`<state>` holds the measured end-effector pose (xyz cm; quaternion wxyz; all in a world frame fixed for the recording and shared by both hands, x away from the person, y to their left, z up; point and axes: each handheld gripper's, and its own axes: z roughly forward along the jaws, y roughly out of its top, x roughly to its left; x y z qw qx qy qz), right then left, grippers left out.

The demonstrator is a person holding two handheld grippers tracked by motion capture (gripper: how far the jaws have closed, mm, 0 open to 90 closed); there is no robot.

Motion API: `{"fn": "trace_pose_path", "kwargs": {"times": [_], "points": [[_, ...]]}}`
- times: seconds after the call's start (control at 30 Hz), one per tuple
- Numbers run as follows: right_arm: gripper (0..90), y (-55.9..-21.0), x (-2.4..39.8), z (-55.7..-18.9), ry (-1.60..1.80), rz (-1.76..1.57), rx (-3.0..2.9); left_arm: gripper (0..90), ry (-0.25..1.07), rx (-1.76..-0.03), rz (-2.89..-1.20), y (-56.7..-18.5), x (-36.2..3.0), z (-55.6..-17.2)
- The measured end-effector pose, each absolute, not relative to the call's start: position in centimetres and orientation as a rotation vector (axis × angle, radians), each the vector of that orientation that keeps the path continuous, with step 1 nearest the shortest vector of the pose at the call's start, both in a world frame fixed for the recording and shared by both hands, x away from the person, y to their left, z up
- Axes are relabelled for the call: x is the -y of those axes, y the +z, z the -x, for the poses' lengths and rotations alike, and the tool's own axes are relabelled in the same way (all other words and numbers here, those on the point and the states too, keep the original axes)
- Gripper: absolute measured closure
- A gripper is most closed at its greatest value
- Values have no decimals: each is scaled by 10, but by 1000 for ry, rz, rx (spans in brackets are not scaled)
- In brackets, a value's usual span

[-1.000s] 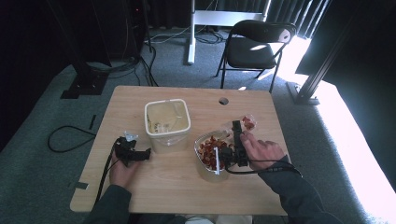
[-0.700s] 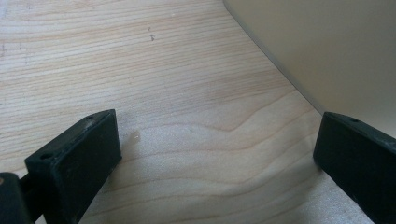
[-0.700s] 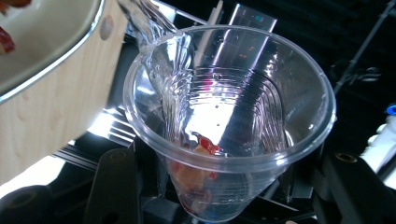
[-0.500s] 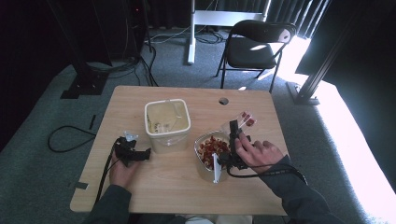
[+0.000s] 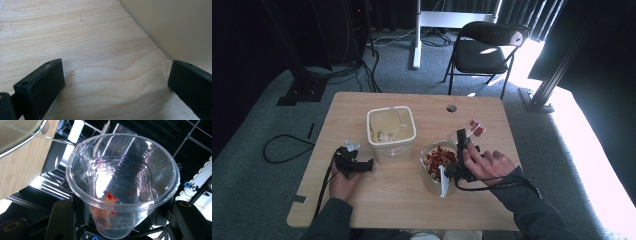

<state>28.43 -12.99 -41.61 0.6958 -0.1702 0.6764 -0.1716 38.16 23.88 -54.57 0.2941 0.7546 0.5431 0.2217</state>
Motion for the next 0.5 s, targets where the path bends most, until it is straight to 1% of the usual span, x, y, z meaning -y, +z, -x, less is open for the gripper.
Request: {"fn": "trace_pose_path", "kwargs": {"times": [0.5], "points": [[451, -419, 130, -283, -355, 381, -1513, 12, 591, -1446, -2009, -546, -239, -382]]}}
